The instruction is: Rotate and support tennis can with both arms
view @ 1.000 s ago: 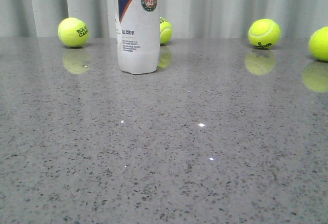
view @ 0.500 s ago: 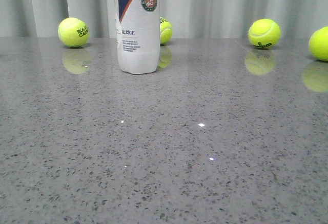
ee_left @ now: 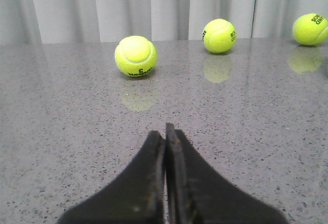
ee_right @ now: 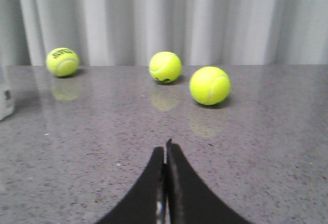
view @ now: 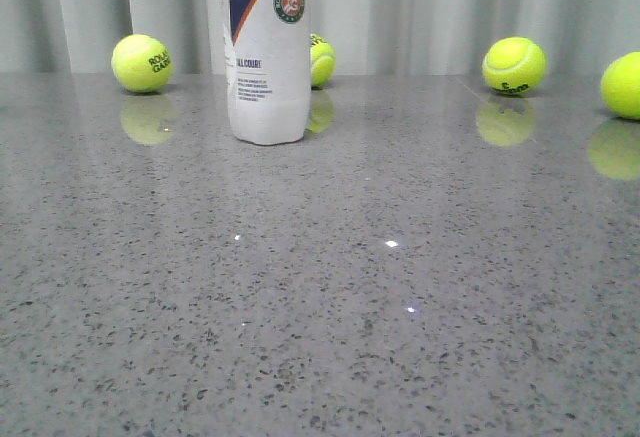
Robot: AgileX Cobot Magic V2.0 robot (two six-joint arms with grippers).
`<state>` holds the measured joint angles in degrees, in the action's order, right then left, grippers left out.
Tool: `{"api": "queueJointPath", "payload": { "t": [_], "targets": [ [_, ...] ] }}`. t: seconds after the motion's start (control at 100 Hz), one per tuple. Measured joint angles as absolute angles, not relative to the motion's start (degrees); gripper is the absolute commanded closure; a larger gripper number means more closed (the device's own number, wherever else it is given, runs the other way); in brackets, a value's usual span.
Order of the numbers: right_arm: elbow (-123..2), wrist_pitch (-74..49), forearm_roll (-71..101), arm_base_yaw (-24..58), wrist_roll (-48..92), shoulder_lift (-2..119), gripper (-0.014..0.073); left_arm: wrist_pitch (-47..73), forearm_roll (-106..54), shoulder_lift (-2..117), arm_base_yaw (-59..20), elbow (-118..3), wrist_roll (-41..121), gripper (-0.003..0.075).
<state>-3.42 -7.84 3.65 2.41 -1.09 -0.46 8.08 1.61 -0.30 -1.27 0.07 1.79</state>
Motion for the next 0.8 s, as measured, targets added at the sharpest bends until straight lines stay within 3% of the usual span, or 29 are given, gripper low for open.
{"api": "queueJointPath", "payload": {
  "t": [0.1, 0.8],
  "targets": [
    [0.7, -2.9, 2.9, -0.3, -1.5, -0.6, 0.0654, 8.1, 1.6, -0.3, -1.3, 0.1, 1.8, 0.0738],
    [1.5, -1.0, -4.5, -1.3, -5.5, -0.6, 0.0654, 8.1, 1.5, -0.3, -1.2, 0.1, 1.8, 0.0738]
  ]
}}
